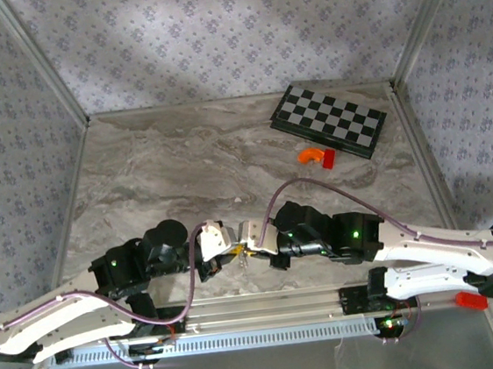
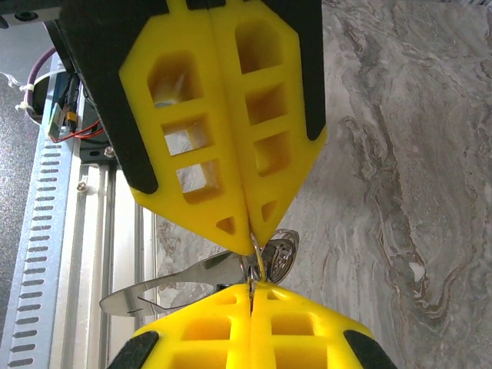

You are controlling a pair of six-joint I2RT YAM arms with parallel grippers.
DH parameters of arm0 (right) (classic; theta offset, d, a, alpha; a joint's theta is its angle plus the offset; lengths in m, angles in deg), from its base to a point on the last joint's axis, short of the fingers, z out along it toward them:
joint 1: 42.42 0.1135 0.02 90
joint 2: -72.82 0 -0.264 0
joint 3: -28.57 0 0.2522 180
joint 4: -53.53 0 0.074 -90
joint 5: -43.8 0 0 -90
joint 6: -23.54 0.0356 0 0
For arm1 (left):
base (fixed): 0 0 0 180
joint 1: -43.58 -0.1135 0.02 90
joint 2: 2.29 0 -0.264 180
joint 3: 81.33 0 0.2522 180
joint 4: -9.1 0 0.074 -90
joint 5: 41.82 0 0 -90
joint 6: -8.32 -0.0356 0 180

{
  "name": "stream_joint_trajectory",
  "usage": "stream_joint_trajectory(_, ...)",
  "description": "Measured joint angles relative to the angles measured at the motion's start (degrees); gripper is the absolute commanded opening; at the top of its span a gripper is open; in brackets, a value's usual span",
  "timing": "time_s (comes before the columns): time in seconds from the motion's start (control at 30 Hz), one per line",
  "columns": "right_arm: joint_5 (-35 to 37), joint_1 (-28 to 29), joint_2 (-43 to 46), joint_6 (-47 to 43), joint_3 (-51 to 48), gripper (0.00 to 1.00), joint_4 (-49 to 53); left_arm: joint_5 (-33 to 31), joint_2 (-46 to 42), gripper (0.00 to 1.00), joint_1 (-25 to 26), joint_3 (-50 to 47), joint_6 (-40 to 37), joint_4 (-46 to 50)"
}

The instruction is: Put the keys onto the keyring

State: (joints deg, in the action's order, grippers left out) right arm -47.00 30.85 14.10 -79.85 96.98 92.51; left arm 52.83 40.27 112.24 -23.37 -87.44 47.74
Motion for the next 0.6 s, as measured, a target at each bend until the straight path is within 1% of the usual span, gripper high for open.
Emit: stream_joint_trajectory(0.6,0.63,0.11,0.02,0.0,-0.44,0.0,0.0,0.0,1.77,0.0,-0.02,1.18,0.9,1.36)
